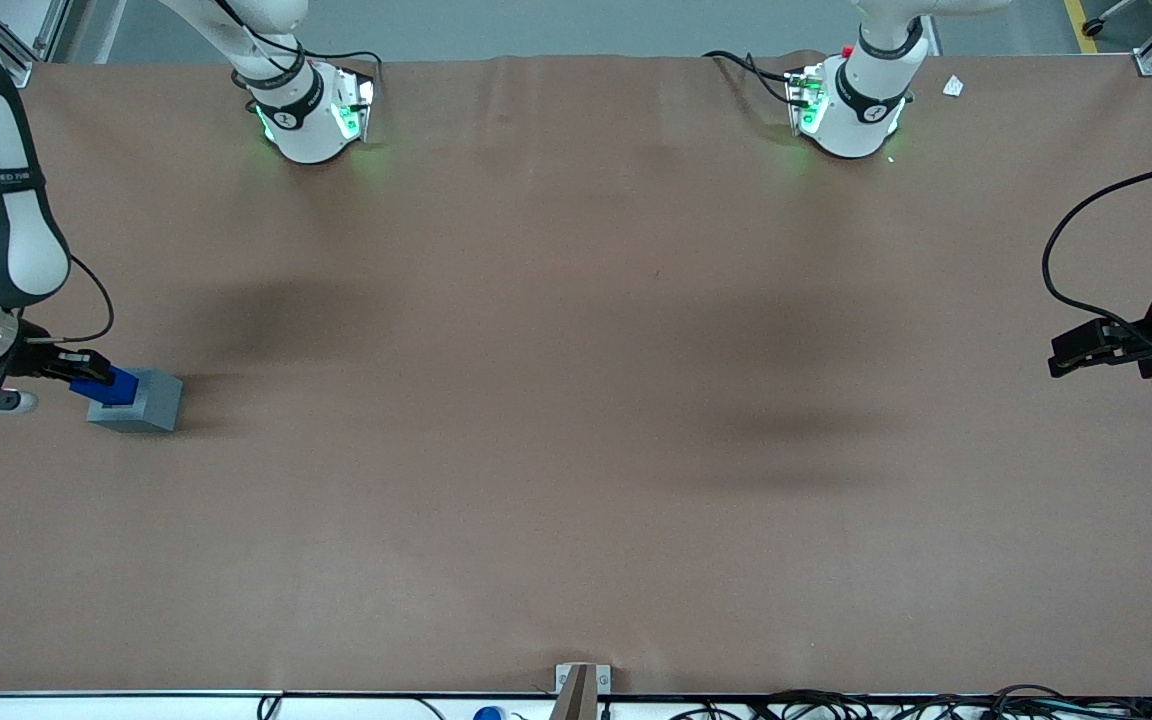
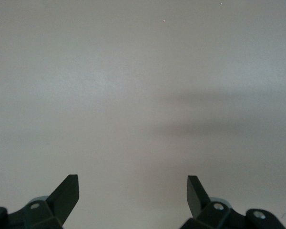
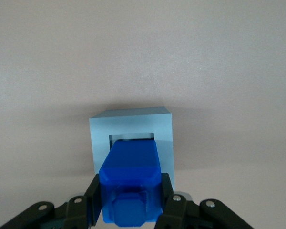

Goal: Insert blue part into gray base with right arm
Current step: 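Align the blue block with the gray base's opening and lower it, then press the blue block down into the gray base with the right gripper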

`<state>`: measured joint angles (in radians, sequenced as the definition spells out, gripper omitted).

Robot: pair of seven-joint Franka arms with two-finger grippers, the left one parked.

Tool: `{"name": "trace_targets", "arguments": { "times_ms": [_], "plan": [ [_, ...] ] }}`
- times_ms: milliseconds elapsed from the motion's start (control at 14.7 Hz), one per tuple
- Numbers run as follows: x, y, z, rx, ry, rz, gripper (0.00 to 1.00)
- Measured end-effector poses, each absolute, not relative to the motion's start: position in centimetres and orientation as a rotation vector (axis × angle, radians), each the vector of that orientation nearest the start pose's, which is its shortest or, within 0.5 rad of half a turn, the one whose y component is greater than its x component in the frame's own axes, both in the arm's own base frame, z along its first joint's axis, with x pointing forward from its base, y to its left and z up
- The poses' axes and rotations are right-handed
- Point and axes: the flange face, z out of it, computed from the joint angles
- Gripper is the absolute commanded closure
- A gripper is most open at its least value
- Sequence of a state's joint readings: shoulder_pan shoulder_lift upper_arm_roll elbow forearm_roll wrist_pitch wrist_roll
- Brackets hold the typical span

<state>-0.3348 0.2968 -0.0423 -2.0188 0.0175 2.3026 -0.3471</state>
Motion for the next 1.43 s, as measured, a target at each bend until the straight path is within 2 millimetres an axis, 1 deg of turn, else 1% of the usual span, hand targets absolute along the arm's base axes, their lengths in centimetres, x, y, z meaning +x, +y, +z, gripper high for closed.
{"name": "trace_targets", "arguments": {
  "times_ms": [1428],
  "plan": [
    [55.52, -21.64, 30.32, -3.134, 0.057, 0.022, 0.82]
  ]
}}
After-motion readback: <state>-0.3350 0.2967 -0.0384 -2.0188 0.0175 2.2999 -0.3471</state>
